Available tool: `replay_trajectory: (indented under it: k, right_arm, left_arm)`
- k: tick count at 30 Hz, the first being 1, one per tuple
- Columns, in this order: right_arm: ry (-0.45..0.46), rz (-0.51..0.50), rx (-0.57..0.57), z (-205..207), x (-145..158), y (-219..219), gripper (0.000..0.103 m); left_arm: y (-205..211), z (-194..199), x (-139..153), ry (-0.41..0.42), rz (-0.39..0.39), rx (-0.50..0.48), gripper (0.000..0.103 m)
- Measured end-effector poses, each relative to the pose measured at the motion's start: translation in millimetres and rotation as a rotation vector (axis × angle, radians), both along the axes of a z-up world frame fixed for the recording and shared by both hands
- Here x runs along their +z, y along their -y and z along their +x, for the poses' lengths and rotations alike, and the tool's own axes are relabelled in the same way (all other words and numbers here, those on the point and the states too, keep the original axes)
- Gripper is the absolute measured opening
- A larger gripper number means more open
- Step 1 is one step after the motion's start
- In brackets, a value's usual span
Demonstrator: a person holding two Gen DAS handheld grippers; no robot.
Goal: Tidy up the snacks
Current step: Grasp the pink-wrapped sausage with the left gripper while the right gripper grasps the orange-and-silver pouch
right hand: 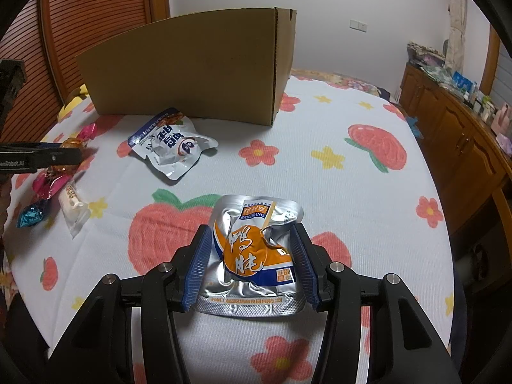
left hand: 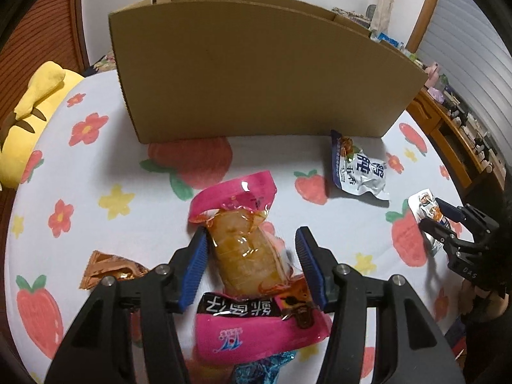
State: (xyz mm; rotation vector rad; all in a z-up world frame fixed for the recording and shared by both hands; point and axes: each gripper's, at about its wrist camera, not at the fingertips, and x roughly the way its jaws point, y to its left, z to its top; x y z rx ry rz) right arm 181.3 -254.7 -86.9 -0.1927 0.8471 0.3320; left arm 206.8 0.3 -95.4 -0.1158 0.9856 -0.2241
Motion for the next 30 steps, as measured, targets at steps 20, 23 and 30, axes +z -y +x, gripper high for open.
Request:
replay_trajectory:
  k: [20, 23, 30]
  right_arm:
    - [0.0, 0.002, 0.0, -0.7, 0.0, -0.2, 0.051]
    - [0.0, 0.003, 0.0, -0.8, 0.0, 0.1, 0.052]
    - [0.0, 0.004, -0.001, -0.9, 0.0, 0.1, 0.052]
  left_arm:
    - [1.7, -15.6, 23.3, 0.122, 0.06, -0.017, 0.033]
    - [0.6, -21.2, 33.9, 0.158, 0.054, -0.015, 0.033]
    - [6.7, -41.1, 63.7, 0.258, 0.037, -0.034, 0.033]
